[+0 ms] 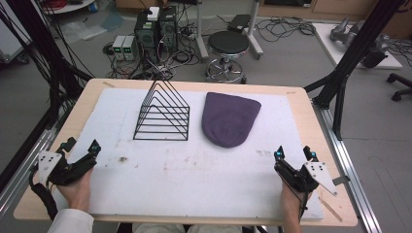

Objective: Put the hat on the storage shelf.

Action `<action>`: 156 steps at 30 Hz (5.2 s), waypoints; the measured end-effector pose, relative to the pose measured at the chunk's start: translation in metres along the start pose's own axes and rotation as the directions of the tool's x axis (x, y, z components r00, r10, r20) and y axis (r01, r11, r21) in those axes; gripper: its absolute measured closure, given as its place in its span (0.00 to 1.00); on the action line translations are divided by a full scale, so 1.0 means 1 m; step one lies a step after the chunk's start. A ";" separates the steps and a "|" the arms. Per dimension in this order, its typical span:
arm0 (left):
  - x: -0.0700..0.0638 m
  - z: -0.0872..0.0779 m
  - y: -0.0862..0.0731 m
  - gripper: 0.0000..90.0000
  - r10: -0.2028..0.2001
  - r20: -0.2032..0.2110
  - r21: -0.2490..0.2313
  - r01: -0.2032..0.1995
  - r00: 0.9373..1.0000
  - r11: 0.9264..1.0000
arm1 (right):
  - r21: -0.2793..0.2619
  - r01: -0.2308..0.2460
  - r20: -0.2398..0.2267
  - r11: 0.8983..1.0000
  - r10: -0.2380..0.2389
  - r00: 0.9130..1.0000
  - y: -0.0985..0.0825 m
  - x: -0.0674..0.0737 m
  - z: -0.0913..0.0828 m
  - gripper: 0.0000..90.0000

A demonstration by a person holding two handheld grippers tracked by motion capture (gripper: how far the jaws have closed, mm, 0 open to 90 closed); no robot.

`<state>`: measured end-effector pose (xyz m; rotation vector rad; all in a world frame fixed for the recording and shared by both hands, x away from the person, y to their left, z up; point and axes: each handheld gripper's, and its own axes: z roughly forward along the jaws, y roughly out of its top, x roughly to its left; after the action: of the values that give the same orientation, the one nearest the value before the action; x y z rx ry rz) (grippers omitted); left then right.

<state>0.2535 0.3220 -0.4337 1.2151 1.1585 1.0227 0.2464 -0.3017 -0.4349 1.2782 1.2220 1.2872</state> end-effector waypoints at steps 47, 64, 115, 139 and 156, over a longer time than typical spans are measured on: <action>-0.002 0.003 -0.002 0.23 -0.014 0.022 0.025 0.014 1.000 1.000 | 0.043 0.102 -0.111 0.994 -0.097 0.989 0.072 0.006 0.044 0.14; -0.003 0.005 -0.003 0.23 -0.019 0.036 0.029 0.018 0.999 0.999 | 0.119 0.096 -0.208 0.988 -0.070 0.976 0.090 0.028 0.090 0.14; -0.005 0.009 -0.004 0.23 -0.027 0.057 0.041 0.025 0.998 0.999 | 0.268 0.475 -0.665 0.838 -0.196 0.721 0.074 0.076 0.167 0.14; -0.004 0.010 -0.005 0.23 -0.046 0.068 0.050 0.043 0.997 0.998 | 0.241 0.743 -0.853 0.625 -0.229 0.469 0.037 0.095 0.172 0.14; -0.004 0.009 -0.006 0.23 -0.047 0.064 0.061 0.043 0.997 0.997 | 0.171 0.890 -0.898 0.423 -0.304 0.317 0.006 0.101 0.178 0.14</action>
<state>0.2615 0.3160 -0.4393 1.2545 1.1676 0.9137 0.4200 -0.1944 -0.4255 0.3417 2.7146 0.6843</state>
